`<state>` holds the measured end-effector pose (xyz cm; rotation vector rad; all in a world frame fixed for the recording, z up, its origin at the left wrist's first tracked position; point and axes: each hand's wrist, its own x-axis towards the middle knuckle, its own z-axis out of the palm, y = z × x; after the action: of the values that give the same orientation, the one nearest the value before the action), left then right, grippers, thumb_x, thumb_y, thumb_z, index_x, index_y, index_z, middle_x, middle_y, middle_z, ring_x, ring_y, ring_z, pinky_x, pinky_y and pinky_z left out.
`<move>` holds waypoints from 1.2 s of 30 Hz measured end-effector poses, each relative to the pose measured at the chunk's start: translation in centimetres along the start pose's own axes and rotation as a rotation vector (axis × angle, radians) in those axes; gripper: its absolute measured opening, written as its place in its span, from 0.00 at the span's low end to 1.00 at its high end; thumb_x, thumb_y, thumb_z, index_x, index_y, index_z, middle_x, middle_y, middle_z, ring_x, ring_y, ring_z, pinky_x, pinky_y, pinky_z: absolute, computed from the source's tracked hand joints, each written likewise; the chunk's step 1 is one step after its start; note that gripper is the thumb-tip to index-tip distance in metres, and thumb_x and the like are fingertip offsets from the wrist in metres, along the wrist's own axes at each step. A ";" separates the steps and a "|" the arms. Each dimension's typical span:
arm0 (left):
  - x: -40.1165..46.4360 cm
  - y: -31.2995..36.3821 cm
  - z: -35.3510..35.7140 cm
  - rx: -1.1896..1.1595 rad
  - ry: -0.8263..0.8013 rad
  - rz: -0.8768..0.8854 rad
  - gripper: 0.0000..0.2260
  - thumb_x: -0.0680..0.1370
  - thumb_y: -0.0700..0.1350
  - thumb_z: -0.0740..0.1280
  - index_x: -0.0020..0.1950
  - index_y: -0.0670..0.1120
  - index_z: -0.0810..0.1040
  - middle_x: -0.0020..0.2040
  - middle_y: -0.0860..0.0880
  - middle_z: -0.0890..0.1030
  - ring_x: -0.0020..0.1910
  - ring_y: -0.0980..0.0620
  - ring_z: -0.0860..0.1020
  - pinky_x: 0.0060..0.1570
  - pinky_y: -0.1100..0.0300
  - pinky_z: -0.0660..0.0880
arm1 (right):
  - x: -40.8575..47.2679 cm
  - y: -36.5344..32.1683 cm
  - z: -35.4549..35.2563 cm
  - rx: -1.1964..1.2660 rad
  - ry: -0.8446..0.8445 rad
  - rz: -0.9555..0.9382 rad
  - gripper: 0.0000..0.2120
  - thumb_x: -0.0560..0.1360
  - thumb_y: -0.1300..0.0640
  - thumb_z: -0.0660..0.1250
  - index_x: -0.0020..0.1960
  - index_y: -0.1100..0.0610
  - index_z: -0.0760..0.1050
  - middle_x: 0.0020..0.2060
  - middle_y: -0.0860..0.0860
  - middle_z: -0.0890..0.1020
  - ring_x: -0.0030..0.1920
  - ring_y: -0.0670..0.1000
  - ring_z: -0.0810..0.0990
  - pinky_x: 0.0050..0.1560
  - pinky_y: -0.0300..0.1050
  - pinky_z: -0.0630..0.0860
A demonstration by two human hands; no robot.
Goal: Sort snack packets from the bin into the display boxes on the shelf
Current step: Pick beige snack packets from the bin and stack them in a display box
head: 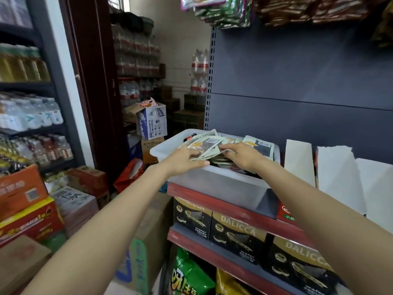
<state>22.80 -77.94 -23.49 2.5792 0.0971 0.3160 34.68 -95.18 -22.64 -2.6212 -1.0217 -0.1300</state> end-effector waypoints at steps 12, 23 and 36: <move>-0.5 0.4 -1.3 -0.063 0.415 0.127 0.09 0.80 0.45 0.62 0.41 0.47 0.76 0.30 0.57 0.71 0.31 0.58 0.68 0.35 0.58 0.64 | -2.6 -2.4 -2.1 0.230 0.049 0.035 0.21 0.77 0.58 0.61 0.70 0.52 0.67 0.64 0.54 0.74 0.60 0.53 0.72 0.51 0.41 0.65; -1.5 6.9 -1.5 -0.084 0.527 0.311 0.07 0.79 0.47 0.63 0.44 0.49 0.79 0.33 0.53 0.80 0.35 0.54 0.77 0.37 0.58 0.70 | -5.1 -2.3 -4.3 0.224 0.462 -0.200 0.05 0.76 0.57 0.66 0.51 0.54 0.77 0.51 0.49 0.81 0.56 0.52 0.75 0.54 0.47 0.70; -1.3 19.2 6.1 -0.625 0.273 0.325 0.21 0.74 0.35 0.69 0.62 0.52 0.67 0.52 0.58 0.78 0.55 0.57 0.77 0.48 0.66 0.76 | -17.7 8.0 -9.4 0.668 0.742 0.024 0.08 0.77 0.63 0.64 0.40 0.56 0.71 0.40 0.49 0.81 0.44 0.50 0.80 0.45 0.49 0.78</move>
<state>23.16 -97.57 -18.84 1.9139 -0.2839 0.6949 27.24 -115.21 -19.38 -1.7463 -0.6137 -0.5891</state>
